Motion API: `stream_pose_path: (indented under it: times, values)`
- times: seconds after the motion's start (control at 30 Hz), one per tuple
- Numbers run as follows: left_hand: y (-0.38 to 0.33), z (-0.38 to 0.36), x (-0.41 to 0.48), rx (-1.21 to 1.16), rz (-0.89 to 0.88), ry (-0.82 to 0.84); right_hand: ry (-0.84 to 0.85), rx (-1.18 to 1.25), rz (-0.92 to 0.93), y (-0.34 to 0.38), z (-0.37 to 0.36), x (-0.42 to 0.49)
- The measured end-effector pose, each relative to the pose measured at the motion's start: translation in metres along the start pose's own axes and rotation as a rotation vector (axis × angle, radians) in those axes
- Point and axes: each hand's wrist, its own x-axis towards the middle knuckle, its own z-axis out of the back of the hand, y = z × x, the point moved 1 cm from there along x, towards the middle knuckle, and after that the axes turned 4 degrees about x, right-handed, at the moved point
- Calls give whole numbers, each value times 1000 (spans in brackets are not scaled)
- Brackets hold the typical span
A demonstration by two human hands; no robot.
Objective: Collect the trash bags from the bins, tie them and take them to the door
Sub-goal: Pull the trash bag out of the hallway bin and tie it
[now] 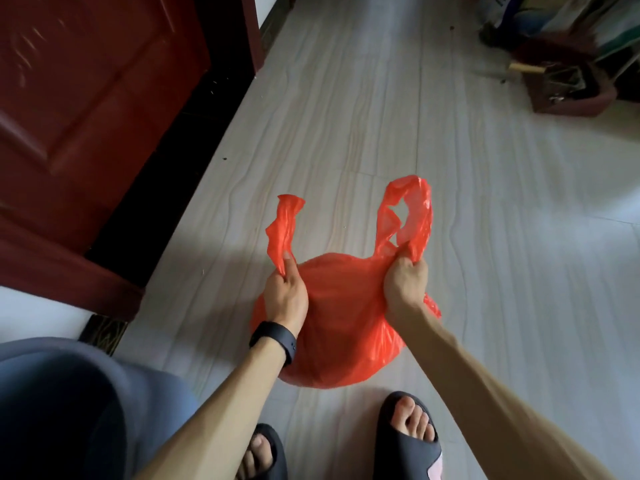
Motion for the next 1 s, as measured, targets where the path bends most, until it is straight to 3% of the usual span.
stream_pose_path:
  times: [0.13,0.27,0.33,0.47,0.67,0.77,0.87,1.0]
  values:
    - [7,5,-16,-44,-202,108,48,36,-228,10,-5,8]
    - [19,3,-17,134,-514,21,105,36,-306,14,-4,9]
    - [20,-8,-15,162,-581,-53,151,37,-336,13,-6,8]
    - [5,-18,-3,-1,-172,-148,195,32,-375,15,-4,7]
    - [-4,-21,1,-388,198,-29,102,-8,-324,10,-3,6]
    - [-1,-22,7,-464,270,58,149,90,-259,13,-6,6]
    - [3,-19,10,-518,286,149,204,324,-306,19,-5,2]
    - [2,-14,12,-805,348,323,71,320,-353,20,-4,-2]
